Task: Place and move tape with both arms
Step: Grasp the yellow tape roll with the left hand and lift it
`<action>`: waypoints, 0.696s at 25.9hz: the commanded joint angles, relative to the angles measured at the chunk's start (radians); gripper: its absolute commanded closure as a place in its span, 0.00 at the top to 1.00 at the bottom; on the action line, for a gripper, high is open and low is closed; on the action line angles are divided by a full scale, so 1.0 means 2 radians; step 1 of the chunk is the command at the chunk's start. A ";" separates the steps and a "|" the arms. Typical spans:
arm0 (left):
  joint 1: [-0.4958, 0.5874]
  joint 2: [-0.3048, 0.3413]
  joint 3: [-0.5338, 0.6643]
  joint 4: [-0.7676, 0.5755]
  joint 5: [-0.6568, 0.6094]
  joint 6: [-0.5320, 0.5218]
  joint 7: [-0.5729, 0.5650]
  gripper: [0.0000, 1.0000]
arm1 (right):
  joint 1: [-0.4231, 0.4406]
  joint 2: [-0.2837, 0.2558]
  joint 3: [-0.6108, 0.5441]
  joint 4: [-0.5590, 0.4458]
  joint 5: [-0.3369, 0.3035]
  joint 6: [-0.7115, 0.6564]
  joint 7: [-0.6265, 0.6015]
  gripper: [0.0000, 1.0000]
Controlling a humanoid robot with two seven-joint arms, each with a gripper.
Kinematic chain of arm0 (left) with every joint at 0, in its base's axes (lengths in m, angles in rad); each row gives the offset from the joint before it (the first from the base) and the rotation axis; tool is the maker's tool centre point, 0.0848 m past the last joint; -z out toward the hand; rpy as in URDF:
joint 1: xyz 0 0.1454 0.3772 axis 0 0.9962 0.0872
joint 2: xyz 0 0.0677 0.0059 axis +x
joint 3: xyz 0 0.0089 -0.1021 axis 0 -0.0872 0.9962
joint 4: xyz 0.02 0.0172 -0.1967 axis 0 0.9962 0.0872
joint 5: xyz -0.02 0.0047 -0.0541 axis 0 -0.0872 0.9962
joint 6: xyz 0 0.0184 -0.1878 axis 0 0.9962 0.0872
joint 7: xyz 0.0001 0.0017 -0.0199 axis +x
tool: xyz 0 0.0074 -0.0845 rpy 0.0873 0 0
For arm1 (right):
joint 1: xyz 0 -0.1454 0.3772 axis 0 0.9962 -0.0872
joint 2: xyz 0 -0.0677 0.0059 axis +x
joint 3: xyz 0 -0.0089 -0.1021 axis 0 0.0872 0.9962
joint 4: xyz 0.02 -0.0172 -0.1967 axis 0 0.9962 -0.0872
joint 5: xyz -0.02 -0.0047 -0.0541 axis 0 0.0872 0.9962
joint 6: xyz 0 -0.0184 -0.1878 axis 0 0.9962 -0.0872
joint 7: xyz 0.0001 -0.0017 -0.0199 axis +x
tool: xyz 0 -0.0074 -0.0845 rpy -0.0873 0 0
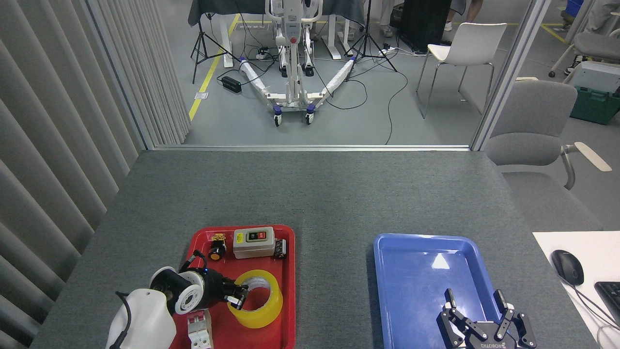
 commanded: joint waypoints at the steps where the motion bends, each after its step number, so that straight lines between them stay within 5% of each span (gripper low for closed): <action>1: -0.004 0.006 0.006 -0.012 0.053 -0.017 0.047 0.00 | 0.000 0.000 0.000 0.000 0.000 0.000 0.001 1.00; 4: -0.004 0.012 0.011 -0.028 0.075 -0.083 0.098 0.00 | 0.000 0.000 -0.001 0.000 0.000 0.000 0.001 1.00; 7: -0.004 0.009 0.011 -0.045 0.092 -0.187 0.218 0.00 | 0.000 0.000 -0.002 0.002 0.001 0.000 0.001 1.00; 10: -0.004 -0.009 0.006 -0.032 0.089 -0.198 0.344 0.00 | 0.000 0.000 -0.002 0.003 0.001 0.000 0.001 1.00; 18: 0.013 -0.069 -0.036 -0.009 0.056 -0.198 0.326 0.00 | 0.007 0.000 -0.005 0.002 0.000 -0.032 -0.018 1.00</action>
